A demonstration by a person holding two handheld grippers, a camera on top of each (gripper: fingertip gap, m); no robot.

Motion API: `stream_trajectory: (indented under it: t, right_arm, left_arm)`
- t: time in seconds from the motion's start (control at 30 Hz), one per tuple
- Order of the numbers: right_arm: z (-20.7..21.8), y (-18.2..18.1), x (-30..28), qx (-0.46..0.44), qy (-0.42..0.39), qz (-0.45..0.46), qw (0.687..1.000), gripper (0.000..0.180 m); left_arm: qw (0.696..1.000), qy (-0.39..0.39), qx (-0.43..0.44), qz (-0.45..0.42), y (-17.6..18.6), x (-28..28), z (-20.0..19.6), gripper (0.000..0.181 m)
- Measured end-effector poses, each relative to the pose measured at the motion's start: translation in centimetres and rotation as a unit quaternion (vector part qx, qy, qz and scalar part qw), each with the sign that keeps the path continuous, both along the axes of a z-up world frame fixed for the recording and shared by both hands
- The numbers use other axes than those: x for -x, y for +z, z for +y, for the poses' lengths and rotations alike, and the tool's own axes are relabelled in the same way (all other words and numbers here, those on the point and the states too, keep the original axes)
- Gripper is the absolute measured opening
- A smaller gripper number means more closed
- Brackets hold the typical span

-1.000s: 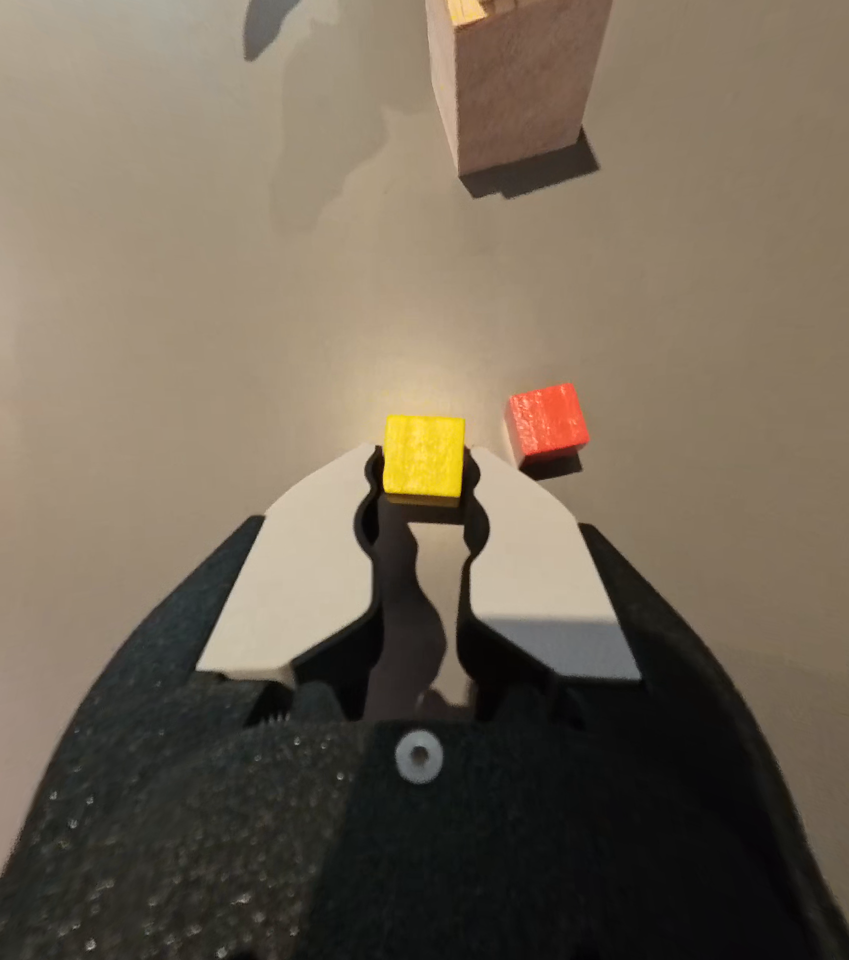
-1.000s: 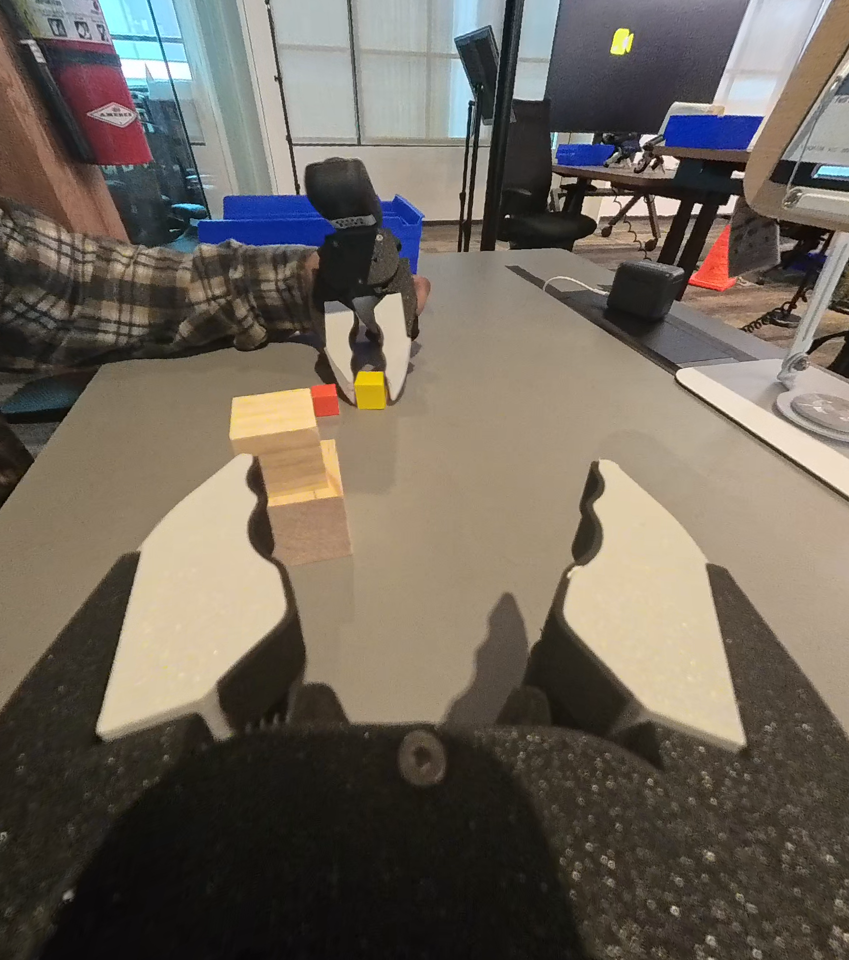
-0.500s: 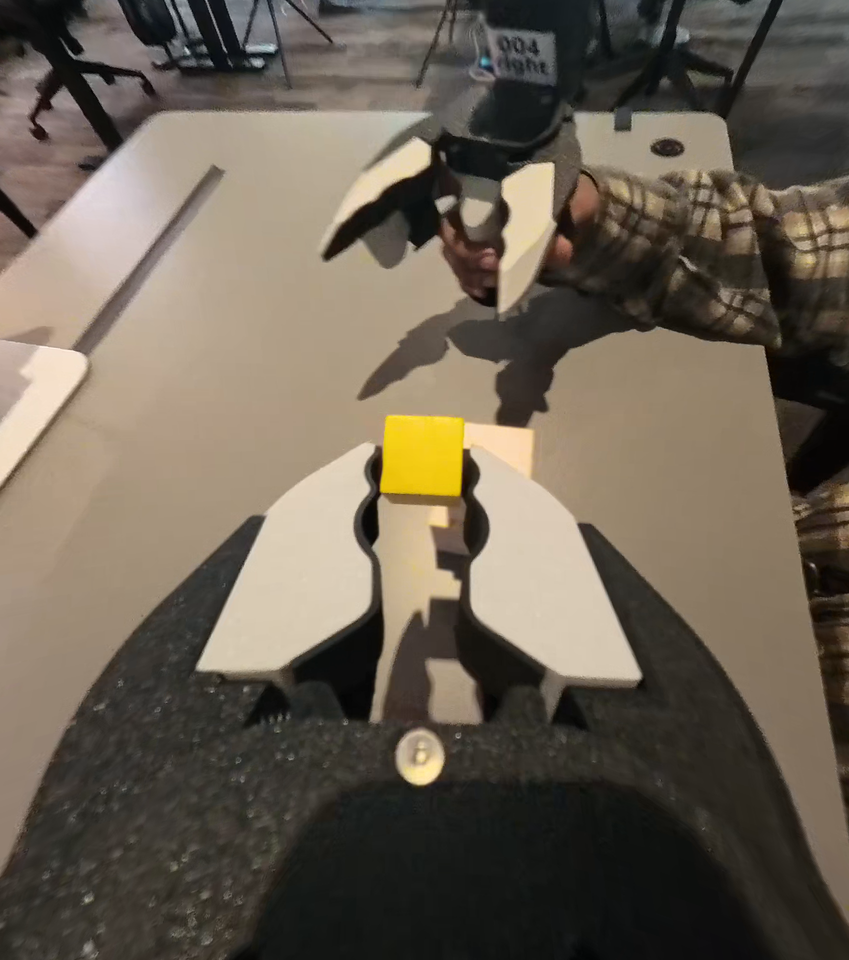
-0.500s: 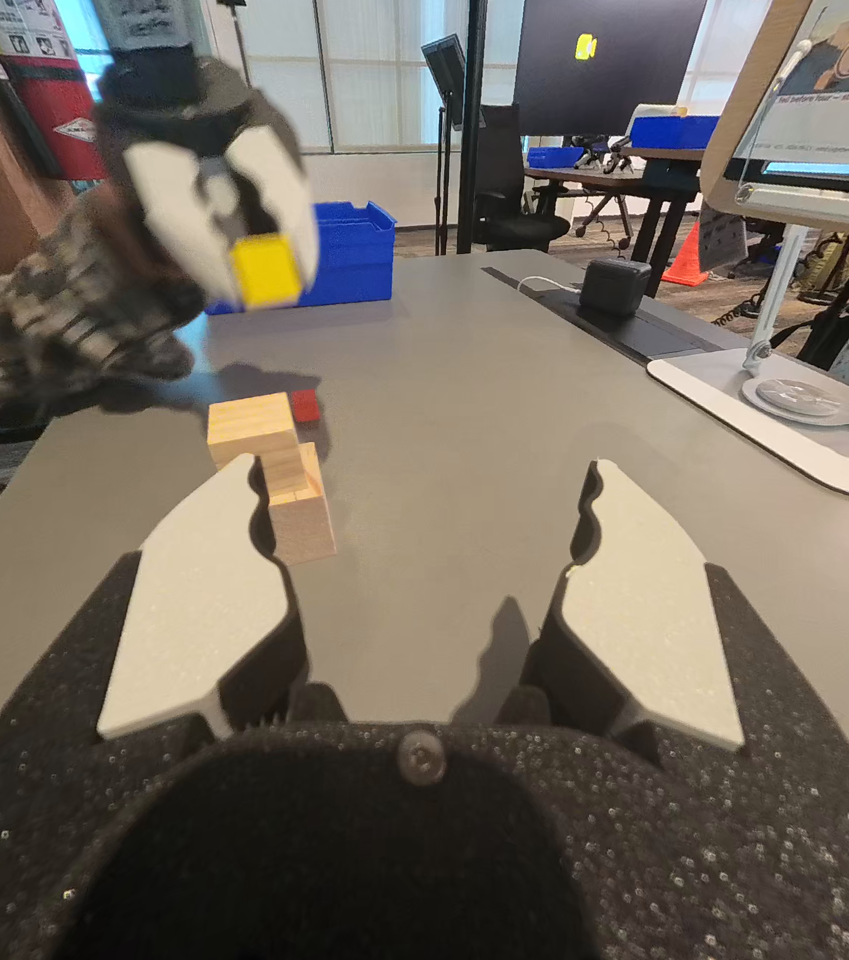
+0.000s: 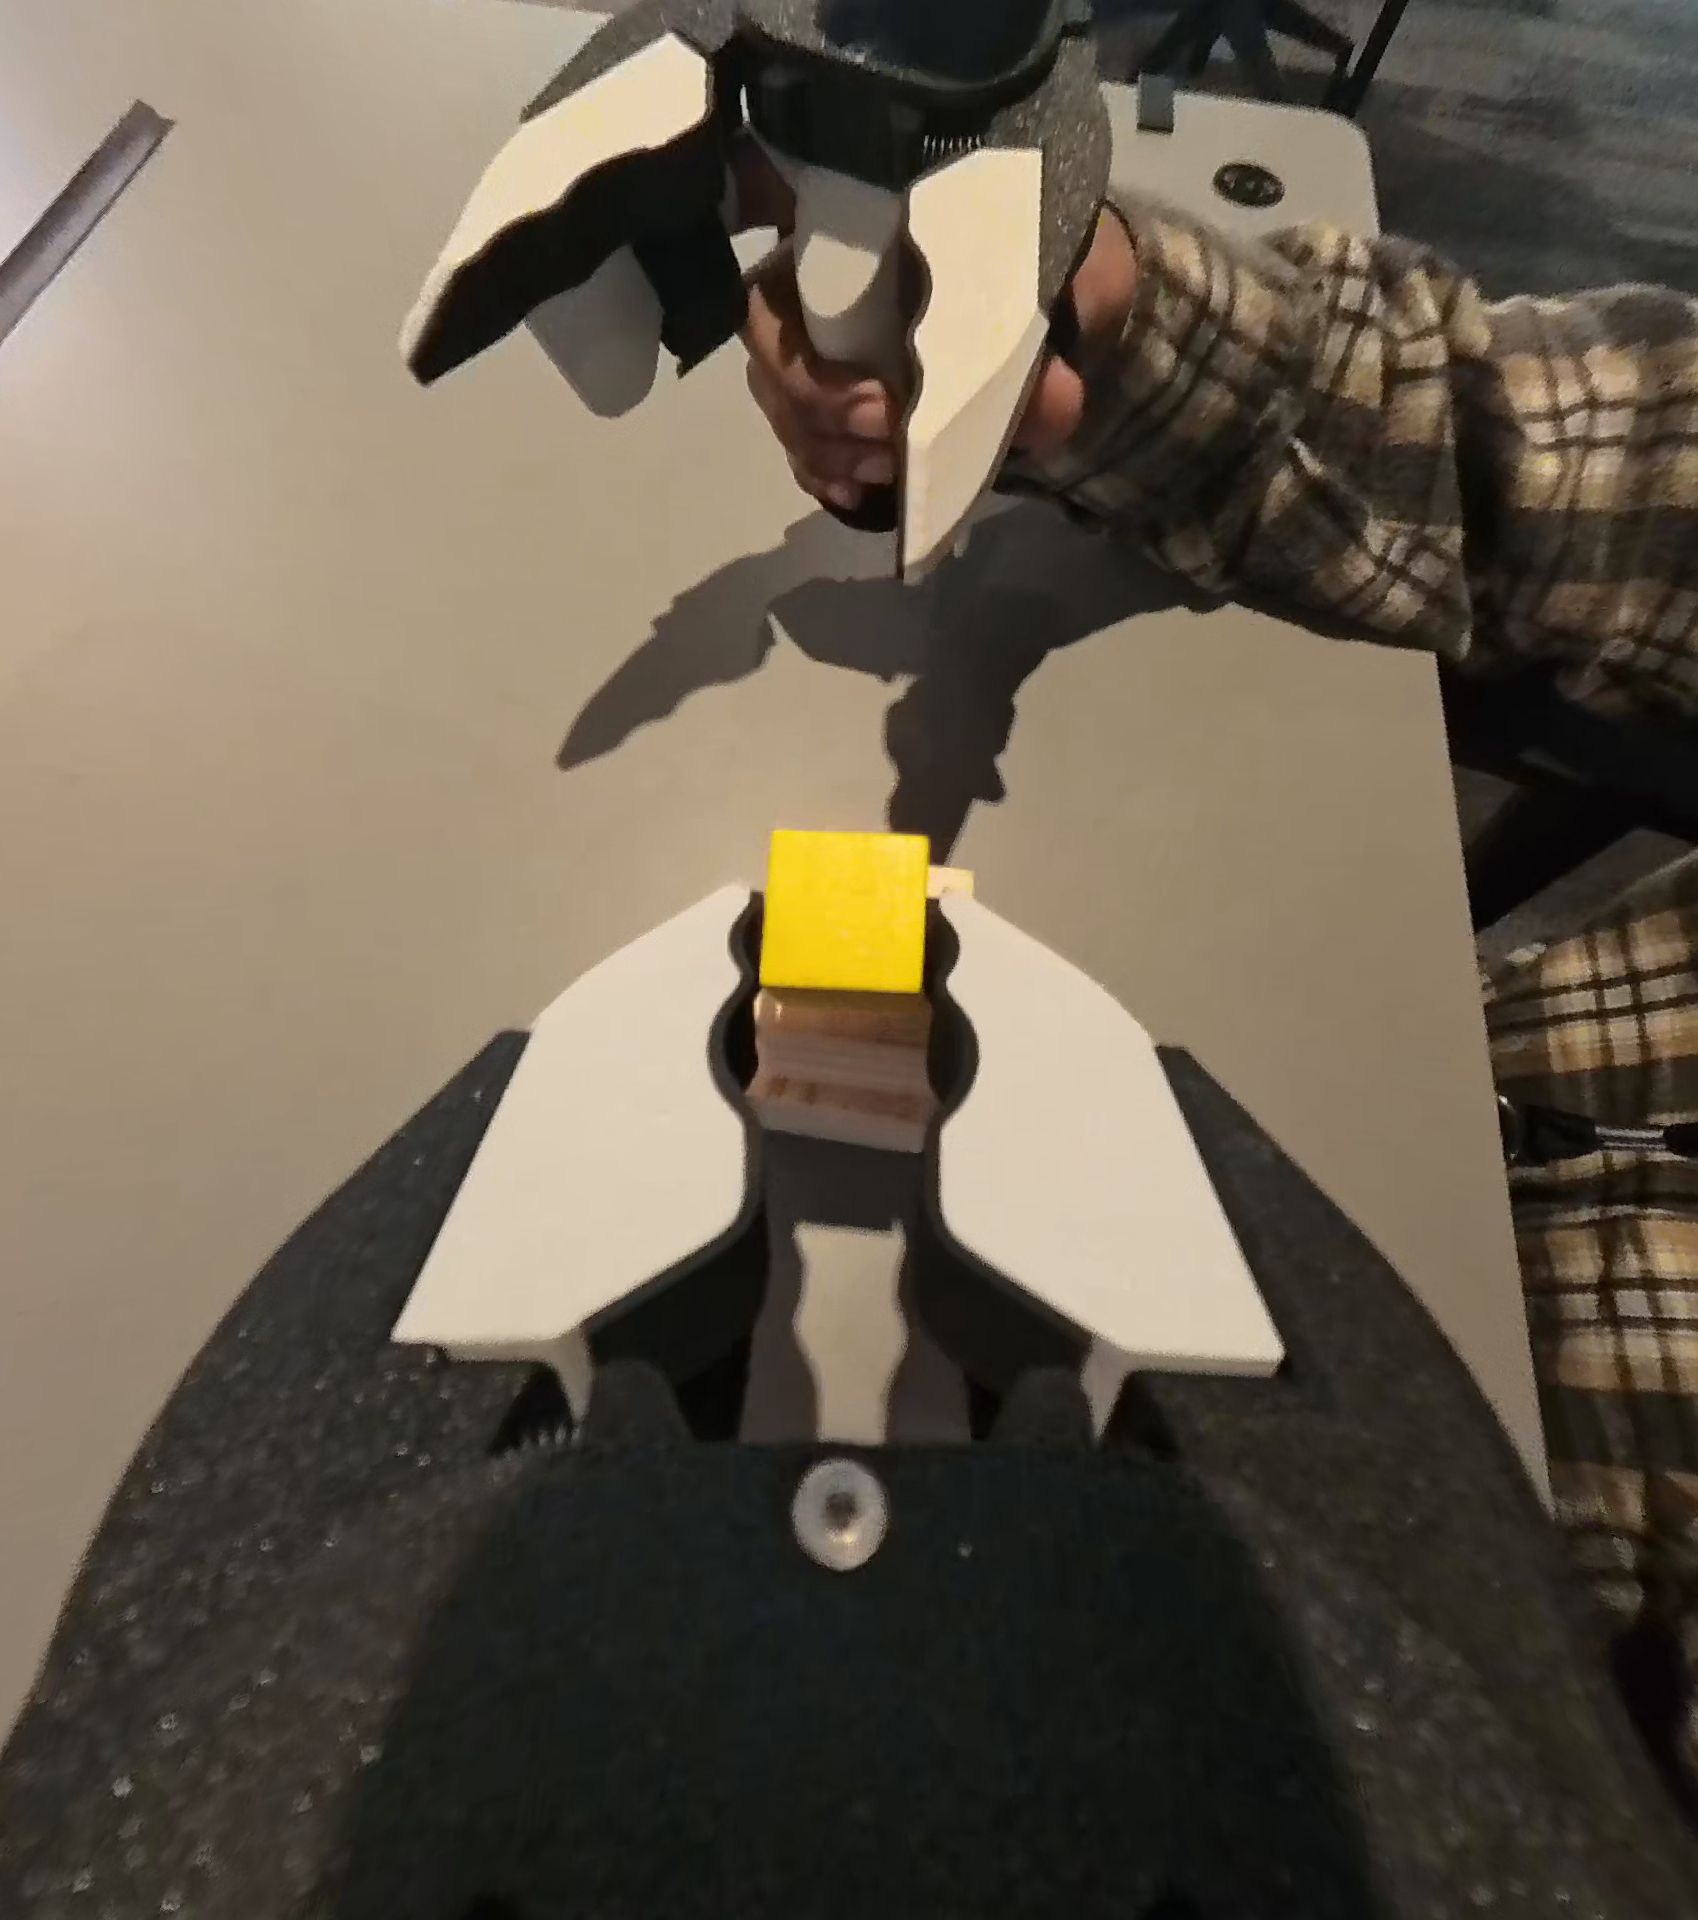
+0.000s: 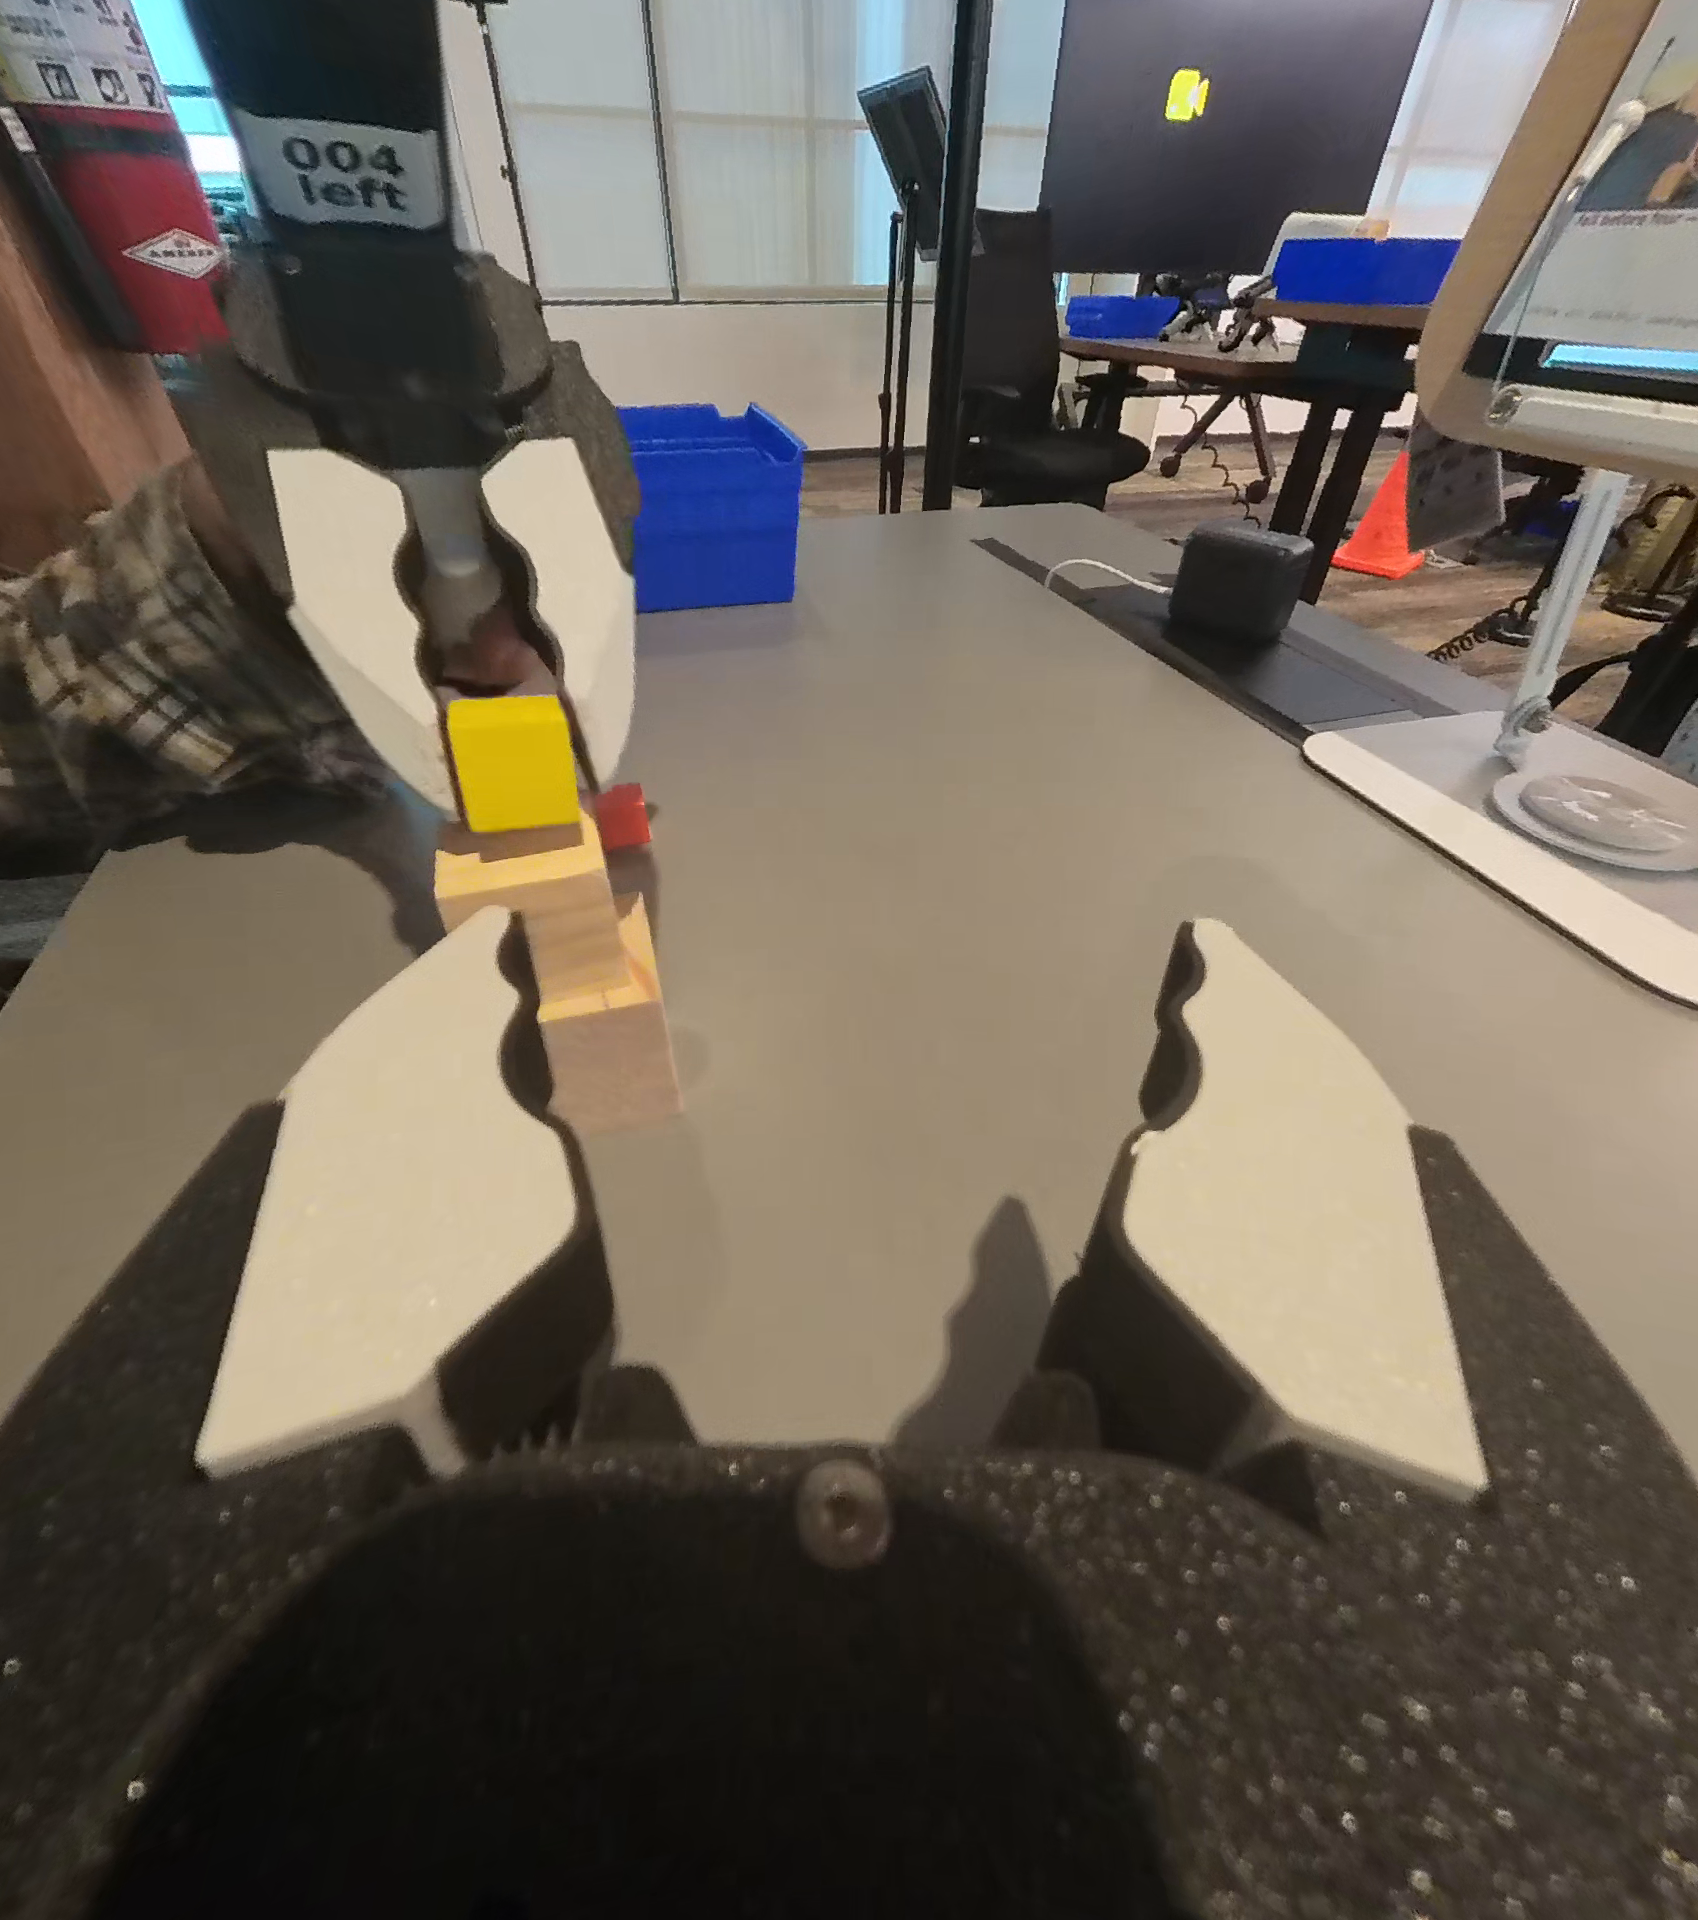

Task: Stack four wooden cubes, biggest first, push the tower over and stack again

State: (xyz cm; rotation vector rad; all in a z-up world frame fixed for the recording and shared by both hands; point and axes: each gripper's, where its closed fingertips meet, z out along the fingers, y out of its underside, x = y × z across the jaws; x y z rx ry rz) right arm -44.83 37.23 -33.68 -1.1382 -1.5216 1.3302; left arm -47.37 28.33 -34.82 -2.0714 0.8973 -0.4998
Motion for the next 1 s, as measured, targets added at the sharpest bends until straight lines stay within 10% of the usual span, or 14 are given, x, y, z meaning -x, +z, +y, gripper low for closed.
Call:
stream_trajectory:
  t: [1.0]
  right_arm:
    - [-0.06, -0.17, 0.03, 0.005, 0.003, -0.003, 1.0, 0.111]
  left_arm:
    - [1.0, -0.007, -0.002, 0.03, -0.56, -0.61, -0.04, 0.029]
